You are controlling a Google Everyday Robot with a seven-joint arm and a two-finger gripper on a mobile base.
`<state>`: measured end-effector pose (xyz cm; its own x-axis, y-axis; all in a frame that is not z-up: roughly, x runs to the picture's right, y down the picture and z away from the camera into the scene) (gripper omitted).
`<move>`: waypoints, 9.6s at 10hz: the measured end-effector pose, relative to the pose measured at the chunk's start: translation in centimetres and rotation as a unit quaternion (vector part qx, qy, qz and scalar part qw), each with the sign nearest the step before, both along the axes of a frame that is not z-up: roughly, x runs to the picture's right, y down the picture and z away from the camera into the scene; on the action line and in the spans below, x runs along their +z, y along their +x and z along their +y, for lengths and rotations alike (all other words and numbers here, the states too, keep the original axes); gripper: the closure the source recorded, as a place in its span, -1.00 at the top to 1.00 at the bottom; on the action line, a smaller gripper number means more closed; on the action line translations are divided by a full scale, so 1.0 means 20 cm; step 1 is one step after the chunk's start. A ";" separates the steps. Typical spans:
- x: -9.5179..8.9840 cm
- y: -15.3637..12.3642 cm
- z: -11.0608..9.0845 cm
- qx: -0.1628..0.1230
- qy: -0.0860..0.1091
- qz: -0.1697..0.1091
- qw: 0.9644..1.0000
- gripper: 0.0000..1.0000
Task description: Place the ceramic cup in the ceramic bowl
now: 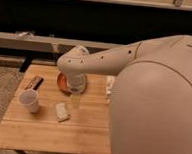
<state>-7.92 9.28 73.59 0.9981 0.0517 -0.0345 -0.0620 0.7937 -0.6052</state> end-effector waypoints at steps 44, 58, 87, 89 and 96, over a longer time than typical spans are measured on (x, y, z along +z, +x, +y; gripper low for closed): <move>0.07 -1.27 0.33 -0.214 0.020 -0.214 0.953 -0.70; -0.18 -1.03 -0.19 -0.293 0.134 -0.454 0.831 -1.00; 0.72 -0.09 -0.68 -0.153 0.116 -0.204 0.960 0.59; 0.75 -0.11 -0.66 -0.158 0.105 -0.209 0.959 0.60; 0.72 -0.16 -0.62 -0.175 0.088 -0.238 0.951 0.60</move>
<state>-11.15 -3.04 88.00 0.8560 -0.3236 0.4031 0.4719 0.8075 -0.3539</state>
